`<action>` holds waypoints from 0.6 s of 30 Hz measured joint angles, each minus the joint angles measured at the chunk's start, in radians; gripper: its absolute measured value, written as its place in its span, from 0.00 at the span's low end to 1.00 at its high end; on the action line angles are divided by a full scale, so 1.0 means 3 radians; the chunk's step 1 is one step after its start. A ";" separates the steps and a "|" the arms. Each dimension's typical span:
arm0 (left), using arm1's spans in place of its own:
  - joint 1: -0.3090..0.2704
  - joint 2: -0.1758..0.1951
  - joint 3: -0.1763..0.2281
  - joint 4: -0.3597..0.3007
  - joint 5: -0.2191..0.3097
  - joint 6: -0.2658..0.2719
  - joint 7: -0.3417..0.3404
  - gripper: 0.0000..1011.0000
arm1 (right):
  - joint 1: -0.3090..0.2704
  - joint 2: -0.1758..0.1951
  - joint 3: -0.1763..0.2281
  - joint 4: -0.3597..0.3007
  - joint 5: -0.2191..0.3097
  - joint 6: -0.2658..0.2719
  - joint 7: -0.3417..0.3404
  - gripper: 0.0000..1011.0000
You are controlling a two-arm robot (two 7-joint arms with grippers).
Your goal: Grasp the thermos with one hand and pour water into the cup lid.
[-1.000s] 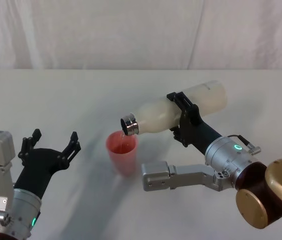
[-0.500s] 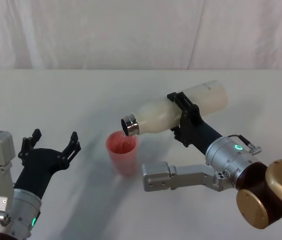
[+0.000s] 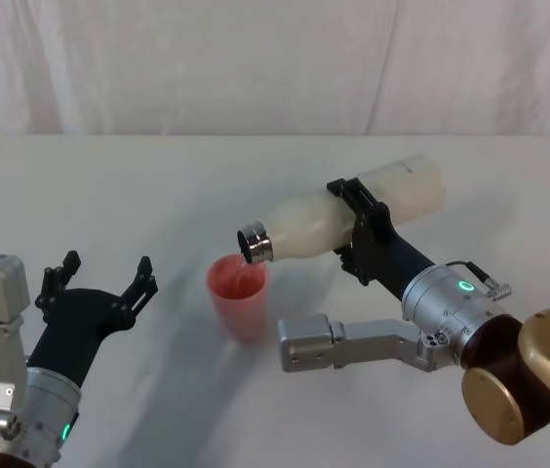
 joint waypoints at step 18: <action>0.0000 0.0000 0.0000 0.0000 0.0000 0.0000 0.0000 0.99 | 0.0008 -0.0003 0.0002 0.0001 0.0000 0.0002 0.0004 0.94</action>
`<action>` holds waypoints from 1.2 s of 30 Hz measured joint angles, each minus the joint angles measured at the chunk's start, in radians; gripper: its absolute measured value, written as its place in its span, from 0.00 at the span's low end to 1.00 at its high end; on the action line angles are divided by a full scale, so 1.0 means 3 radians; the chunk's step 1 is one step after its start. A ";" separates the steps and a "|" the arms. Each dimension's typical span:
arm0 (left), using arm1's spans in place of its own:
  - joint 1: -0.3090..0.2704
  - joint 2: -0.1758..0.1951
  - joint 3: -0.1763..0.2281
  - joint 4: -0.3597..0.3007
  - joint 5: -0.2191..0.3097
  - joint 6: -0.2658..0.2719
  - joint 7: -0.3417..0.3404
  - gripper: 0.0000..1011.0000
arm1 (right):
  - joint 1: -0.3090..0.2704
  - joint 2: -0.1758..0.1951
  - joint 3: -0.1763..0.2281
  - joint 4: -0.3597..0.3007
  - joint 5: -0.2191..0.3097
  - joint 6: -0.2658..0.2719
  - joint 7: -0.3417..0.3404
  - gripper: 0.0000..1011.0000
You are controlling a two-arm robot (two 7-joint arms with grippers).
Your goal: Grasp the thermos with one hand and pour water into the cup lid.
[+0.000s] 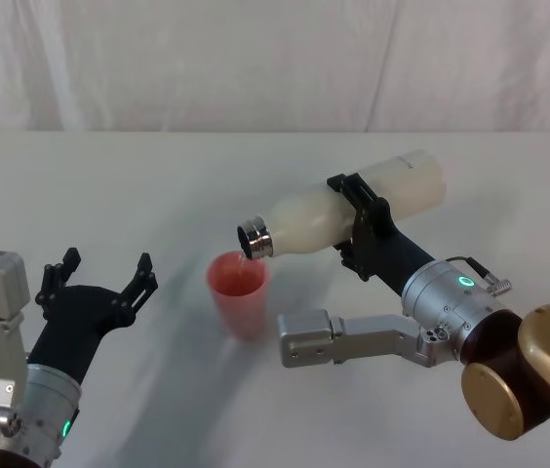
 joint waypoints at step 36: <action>0.0000 0.0000 0.0000 0.0000 0.0000 0.0000 0.0000 0.99 | -0.0018 -0.0009 0.0030 0.0005 0.0075 -0.0017 -0.0002 0.94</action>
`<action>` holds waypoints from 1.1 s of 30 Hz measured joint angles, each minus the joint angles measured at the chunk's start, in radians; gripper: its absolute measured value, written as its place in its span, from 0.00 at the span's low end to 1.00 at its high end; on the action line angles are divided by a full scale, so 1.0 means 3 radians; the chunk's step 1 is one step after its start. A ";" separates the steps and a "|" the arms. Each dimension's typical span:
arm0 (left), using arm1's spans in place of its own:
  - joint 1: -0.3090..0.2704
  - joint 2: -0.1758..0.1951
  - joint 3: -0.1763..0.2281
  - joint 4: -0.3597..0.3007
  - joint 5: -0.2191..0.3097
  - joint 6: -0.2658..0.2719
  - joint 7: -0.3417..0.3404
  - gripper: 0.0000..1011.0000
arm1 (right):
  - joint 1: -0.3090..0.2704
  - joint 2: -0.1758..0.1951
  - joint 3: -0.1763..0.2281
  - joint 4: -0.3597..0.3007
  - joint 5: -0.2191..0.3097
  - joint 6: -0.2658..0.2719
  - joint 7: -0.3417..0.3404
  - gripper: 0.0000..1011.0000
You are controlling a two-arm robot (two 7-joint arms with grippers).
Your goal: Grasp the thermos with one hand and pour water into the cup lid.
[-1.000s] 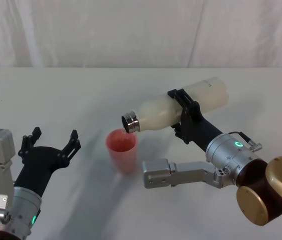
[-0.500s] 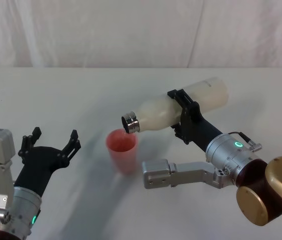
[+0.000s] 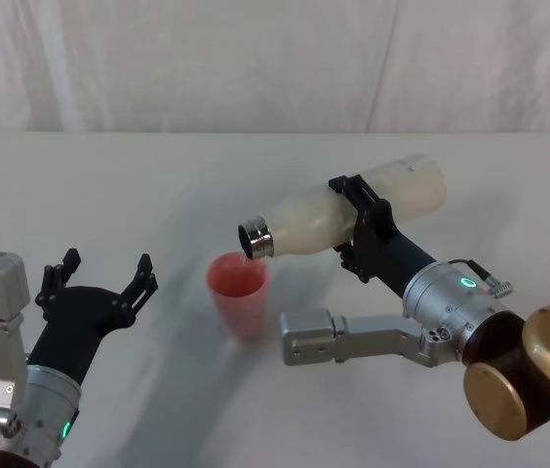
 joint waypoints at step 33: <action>0.0000 0.0000 0.0000 0.0000 0.0000 0.0000 0.0000 0.99 | -0.0181 -0.0144 0.0367 0.0023 0.0864 -0.0330 -0.0125 0.94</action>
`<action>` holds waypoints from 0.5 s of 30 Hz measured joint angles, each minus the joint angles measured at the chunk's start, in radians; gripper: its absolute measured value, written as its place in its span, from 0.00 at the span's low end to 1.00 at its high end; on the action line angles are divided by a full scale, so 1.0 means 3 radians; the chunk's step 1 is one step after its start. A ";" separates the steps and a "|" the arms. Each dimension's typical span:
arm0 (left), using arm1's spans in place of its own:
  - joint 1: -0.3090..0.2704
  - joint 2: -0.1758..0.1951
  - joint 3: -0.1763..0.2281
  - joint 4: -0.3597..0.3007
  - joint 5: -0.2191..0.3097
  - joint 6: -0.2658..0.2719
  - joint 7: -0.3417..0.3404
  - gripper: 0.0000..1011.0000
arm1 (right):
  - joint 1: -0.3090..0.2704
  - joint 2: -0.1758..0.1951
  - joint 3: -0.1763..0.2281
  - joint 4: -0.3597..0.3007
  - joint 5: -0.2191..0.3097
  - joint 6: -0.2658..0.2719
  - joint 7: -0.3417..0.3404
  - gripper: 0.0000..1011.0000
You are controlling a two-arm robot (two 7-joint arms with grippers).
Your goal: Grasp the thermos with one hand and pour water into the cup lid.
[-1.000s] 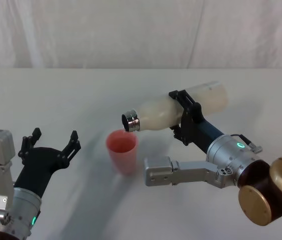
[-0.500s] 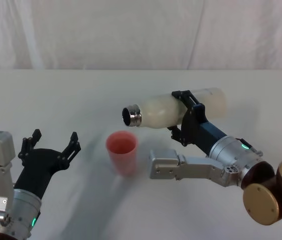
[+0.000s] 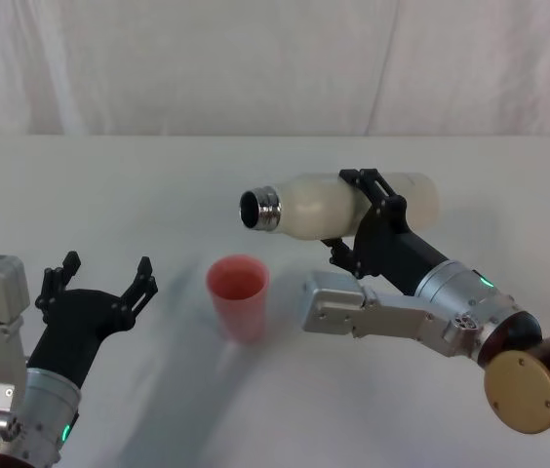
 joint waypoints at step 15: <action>0.0000 0.0000 0.0000 0.0000 0.0000 0.0000 0.0000 0.99 | -0.0086 -0.0079 0.0161 -0.0002 0.0372 -0.0132 -0.0034 0.94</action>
